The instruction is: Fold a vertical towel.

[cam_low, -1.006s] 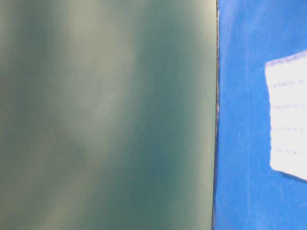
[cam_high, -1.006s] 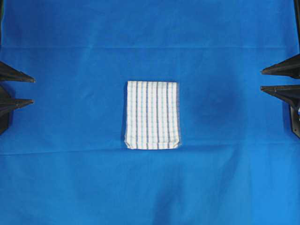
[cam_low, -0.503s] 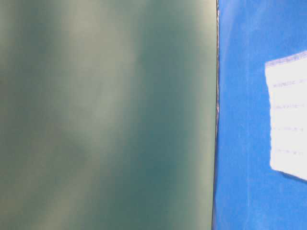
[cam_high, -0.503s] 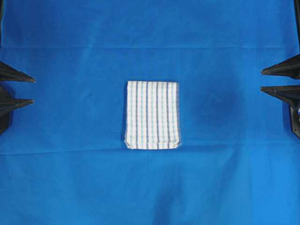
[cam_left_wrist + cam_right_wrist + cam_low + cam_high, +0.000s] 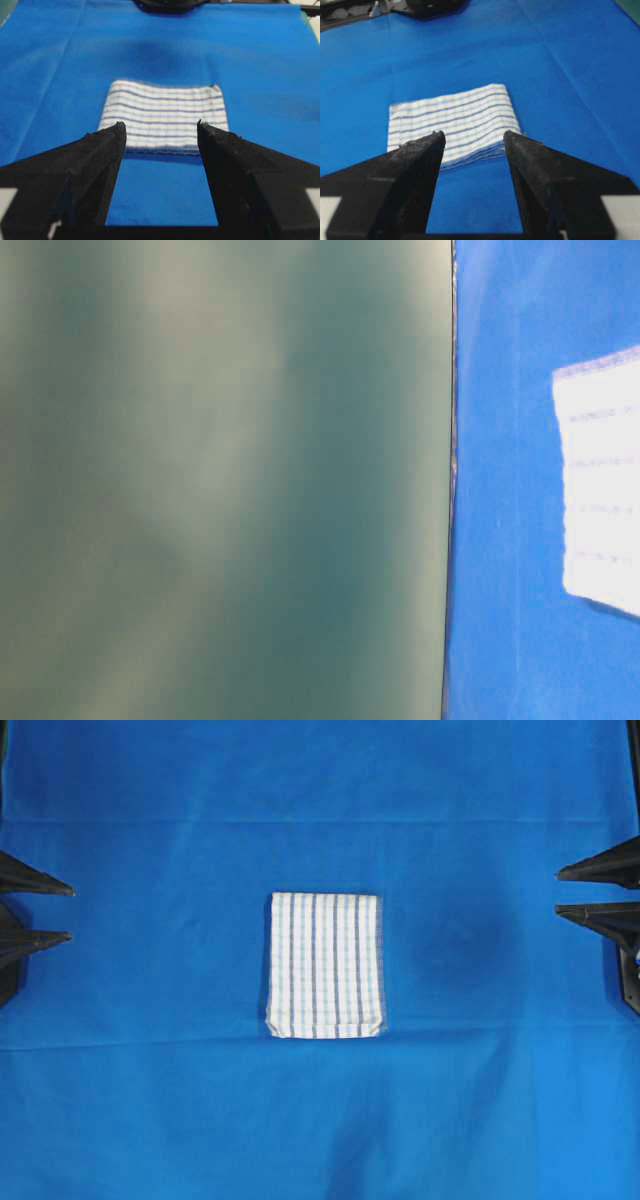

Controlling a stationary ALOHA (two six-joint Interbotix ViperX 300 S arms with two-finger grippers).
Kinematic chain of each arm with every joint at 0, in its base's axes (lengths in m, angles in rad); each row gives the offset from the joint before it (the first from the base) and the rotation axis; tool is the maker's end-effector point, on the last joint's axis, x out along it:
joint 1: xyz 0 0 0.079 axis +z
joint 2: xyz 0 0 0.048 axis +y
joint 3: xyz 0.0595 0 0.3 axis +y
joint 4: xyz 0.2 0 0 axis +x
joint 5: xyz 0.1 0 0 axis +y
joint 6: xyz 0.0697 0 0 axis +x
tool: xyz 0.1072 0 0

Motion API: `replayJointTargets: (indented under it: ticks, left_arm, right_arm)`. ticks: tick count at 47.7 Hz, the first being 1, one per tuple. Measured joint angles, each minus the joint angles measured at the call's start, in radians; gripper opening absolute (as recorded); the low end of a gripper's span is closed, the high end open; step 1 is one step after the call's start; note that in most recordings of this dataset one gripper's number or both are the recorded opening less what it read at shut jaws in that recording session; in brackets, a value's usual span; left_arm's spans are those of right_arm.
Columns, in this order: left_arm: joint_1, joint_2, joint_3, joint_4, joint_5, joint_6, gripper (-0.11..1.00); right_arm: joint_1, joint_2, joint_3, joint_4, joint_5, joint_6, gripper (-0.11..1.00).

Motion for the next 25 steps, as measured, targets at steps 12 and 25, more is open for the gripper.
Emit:
replayJointTargets:
  ticks: [12,25]
  left_arm:
    - [0.002,0.000,0.000,0.000,0.011,0.000,0.57]
    - [0.002,0.000,0.000,0.000,0.011,0.000,0.56]
  right_arm:
    - [0.000,0.000,0.000,-0.002,0.005,0.002,0.57]
    - [0.002,0.000,0.000,0.000,0.008,0.002,0.56]
